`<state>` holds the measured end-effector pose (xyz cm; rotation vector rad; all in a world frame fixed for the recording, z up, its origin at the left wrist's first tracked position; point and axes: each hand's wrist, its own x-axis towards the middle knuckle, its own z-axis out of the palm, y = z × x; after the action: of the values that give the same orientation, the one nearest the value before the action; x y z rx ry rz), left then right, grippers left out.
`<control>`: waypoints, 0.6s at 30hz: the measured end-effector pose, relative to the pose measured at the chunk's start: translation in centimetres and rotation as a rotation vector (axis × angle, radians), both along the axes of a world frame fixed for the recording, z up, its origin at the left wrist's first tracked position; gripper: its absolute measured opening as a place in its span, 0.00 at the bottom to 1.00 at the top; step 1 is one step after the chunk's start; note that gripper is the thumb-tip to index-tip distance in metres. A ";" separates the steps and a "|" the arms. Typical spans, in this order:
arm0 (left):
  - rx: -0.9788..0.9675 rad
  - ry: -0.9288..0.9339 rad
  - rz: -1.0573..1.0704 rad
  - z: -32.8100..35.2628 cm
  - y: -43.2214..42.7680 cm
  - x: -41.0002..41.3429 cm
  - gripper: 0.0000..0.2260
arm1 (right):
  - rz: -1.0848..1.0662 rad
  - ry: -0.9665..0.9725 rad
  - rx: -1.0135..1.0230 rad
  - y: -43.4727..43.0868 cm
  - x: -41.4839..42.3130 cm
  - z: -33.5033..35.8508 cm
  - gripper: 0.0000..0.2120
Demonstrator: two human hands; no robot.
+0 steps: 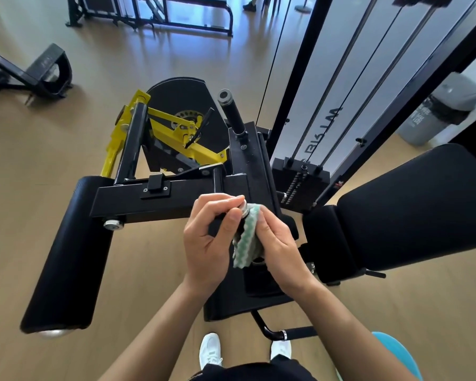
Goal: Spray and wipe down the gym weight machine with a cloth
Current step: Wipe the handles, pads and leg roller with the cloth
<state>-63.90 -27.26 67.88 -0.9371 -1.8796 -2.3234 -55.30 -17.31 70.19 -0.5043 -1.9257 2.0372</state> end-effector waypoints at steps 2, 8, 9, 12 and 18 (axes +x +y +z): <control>0.023 -0.026 -0.046 -0.1 -0.1 0.1 0.10 | 0.008 0.099 0.093 -0.5 -1.0 1.2 0.16; 0.114 -0.166 -0.124 0.1 -0.9 0.2 0.21 | -0.055 0.066 0.533 -1.4 -3.8 2.2 0.08; 0.121 -0.185 -0.120 0.2 -1.0 0.2 0.21 | -0.070 0.053 0.567 -1.5 -4.1 2.2 0.06; 0.120 -0.238 -0.105 0.7 -0.9 0.3 0.19 | -0.068 0.046 0.466 -0.9 -4.7 2.2 0.08; 0.067 -0.273 -0.116 1.1 -1.1 0.0 0.20 | 0.092 0.027 0.321 0.4 -3.1 1.1 0.12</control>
<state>-63.89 -28.40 68.96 -0.7756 -1.8663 -2.6861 -58.37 -16.90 71.32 -0.3145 -2.2386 1.7246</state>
